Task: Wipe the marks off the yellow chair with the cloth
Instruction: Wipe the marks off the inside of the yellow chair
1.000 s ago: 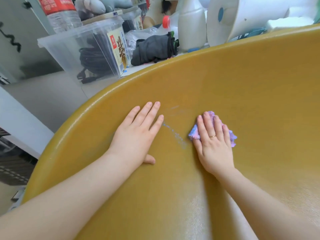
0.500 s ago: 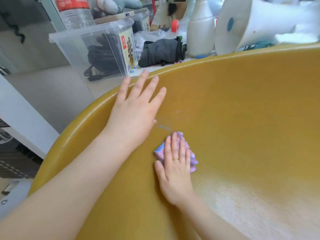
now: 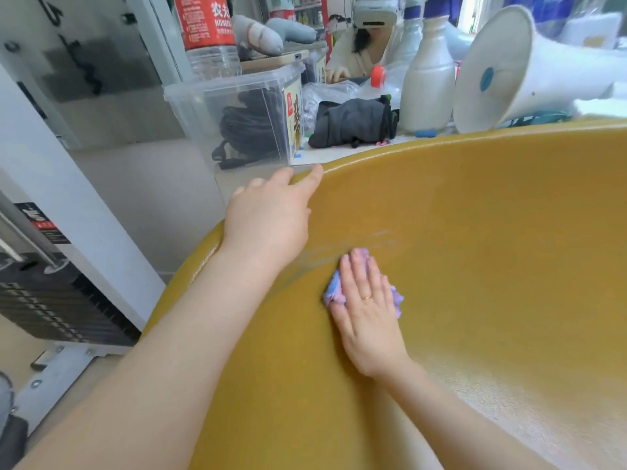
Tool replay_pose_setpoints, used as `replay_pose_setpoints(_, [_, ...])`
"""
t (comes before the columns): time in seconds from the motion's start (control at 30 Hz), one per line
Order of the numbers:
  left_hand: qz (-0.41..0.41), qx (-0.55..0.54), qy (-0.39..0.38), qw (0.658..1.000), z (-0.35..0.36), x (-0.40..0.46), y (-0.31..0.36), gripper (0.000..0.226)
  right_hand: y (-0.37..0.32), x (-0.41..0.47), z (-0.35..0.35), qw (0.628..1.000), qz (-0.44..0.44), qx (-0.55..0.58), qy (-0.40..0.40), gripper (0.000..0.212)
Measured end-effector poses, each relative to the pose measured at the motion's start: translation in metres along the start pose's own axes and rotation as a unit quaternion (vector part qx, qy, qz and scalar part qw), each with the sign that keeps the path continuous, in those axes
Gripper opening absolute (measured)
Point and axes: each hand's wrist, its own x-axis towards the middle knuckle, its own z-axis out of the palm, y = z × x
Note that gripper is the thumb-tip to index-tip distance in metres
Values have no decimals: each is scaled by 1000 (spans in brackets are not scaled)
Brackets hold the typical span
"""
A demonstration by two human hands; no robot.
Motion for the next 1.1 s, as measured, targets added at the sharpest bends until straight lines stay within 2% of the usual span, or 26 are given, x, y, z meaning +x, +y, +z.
replay_pose_setpoints(0.17, [12,-31,-9,999,0,-1,-5,59,31,61,-30,984,129,-48,111,63])
replay_pose_setpoints(0.27, [0,-51,-12,999,-2,0,-6,66,28,81,-36,961,208,-17,182,60])
replay_pose_setpoints(0.37, [-8,-61,-21,998,-2,-1,-3,67,10,87,-31,947,248,22,201,64])
replay_pose_setpoints(0.43, [-14,-69,-23,997,-3,0,-2,63,-11,80,-23,960,213,48,173,66])
replay_pose_setpoints(0.53, [-25,-80,-25,996,-5,3,-2,59,-55,47,-6,984,81,123,96,67])
replay_pose_setpoints(0.63, [-26,-73,-31,997,-4,-1,0,60,-81,16,0,983,9,182,24,63])
replay_pose_setpoints(0.77, [-33,-87,-36,995,-8,-2,0,61,-68,12,-2,992,-43,120,19,60])
replay_pose_setpoints(0.83, [-35,-89,-37,995,-9,-3,0,60,-48,22,-3,996,-34,76,23,59])
replay_pose_setpoints(0.9, [-35,-86,-32,995,-8,-3,0,60,-22,44,-13,998,20,23,61,57])
replay_pose_setpoints(1.1, [-38,-99,-32,994,-7,-2,-2,62,49,95,-70,975,135,-83,154,62])
